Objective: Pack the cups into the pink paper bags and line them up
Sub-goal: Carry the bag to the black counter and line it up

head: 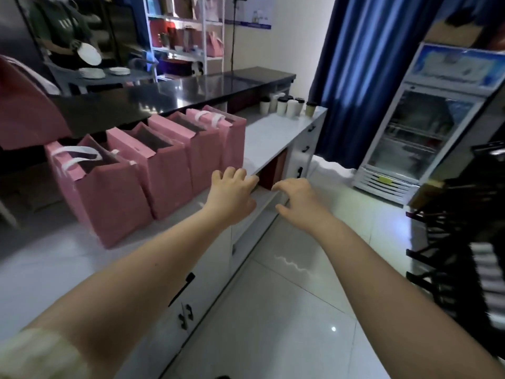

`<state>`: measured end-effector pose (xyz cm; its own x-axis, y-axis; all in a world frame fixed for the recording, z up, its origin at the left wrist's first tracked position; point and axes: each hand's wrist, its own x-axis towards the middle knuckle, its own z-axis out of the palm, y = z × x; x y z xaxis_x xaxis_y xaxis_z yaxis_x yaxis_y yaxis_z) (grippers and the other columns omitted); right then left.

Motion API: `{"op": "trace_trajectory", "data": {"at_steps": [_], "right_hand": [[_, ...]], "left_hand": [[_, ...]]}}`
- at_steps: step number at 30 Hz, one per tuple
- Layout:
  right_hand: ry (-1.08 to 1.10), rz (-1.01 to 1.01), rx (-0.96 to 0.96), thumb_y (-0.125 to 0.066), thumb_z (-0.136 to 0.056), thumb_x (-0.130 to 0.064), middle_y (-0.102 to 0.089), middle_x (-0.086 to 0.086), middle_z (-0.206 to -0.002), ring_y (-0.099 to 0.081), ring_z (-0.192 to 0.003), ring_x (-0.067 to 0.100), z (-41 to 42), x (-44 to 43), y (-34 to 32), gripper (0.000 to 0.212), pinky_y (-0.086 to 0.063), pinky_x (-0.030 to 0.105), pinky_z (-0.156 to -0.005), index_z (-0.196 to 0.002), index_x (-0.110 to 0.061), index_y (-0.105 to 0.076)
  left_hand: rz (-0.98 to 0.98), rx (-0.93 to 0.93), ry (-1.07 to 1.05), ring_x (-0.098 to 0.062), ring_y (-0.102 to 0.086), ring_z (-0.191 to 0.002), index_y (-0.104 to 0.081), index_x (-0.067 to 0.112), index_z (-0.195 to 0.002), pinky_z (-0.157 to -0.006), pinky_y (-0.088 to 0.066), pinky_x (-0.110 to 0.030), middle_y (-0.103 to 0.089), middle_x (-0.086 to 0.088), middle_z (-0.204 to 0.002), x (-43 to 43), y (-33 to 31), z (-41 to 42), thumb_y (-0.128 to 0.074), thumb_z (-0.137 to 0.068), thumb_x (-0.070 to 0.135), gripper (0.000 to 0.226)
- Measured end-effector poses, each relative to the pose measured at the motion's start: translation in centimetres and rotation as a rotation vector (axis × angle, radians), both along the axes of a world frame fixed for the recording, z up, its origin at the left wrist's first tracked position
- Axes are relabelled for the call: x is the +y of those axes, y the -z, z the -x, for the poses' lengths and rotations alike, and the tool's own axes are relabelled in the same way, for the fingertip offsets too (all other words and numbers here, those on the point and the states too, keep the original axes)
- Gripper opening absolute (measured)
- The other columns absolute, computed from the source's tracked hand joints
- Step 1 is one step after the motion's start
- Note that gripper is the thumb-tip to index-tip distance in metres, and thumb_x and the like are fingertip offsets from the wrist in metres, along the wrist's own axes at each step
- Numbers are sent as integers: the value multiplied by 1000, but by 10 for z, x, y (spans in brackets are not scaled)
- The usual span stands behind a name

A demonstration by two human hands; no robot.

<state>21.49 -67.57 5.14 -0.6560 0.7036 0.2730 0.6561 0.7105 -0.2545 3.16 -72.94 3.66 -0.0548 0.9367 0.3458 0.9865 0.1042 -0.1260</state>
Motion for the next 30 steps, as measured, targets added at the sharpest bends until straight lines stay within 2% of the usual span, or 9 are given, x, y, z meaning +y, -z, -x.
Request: {"op": "trace_trajectory", "data": {"at_steps": [4, 7, 10, 17, 22, 26, 30], "right_hand": [[64, -72, -109, -59, -88, -21, -51, -2, -128, -39, -124, 21, 12, 70, -9, 37, -39, 36, -98, -124, -24, -55], [87, -77, -115, -63, -86, -21, -45, -4, -135, -33, -129, 20, 19, 124, -24, 43, -33, 36, -106, -128, -26, -54], [109, -97, -113, -65, -85, -21, -44, -5, -138, -30, -131, 20, 23, 171, -21, 49, -26, 38, -113, -132, -27, -53], [165, -30, -152, -59, -87, -16, -48, 0, -135, -36, -127, 23, 31, 263, 34, 44, -35, 41, -104, -131, -19, -55], [80, 9, -10, -63, -86, -14, -55, 0, -128, -42, -123, 23, 59, 346, 57, 39, -35, 37, -103, -125, -17, -61], [-103, 47, 102, -65, -84, -9, -60, 0, -120, -48, -116, 24, 103, 416, 69, 36, -40, 40, -100, -120, -14, -64], [-302, 168, 100, -62, -90, -15, -58, -4, -126, -44, -122, 19, 138, 479, 72, 36, -39, 35, -102, -125, -18, -61]], "left_hand": [[-26, 10, 91, -29, -43, -118, -49, 25, -126, -92, -32, -45, -51, -3, -128, 92, -7, 11, -53, -87, 45, 44], [-76, 33, 147, -29, -39, -126, -49, 26, -130, -102, -28, -49, -51, -3, -132, 166, -29, 24, -50, -88, 48, 47], [-130, -5, 171, -29, -39, -127, -52, 26, -128, -103, -26, -49, -54, -2, -130, 230, -37, 31, -51, -88, 47, 46], [18, -127, 179, -27, -39, -129, -52, 30, -132, -107, -23, -50, -54, 1, -132, 316, 34, 33, -53, -88, 47, 47], [5, -194, 56, -28, -45, -123, -59, 26, -123, -100, -28, -48, -60, 1, -125, 378, 57, 51, -57, -85, 44, 42], [-135, -312, -146, -29, -45, -115, -60, 27, -124, -88, -30, -41, -60, 2, -124, 425, 53, 81, -62, -84, 42, 43], [-278, -427, -373, -30, -44, -117, -63, 24, -123, -92, -30, -41, -60, 2, -125, 454, 29, 102, -65, -84, 35, 40]]}}
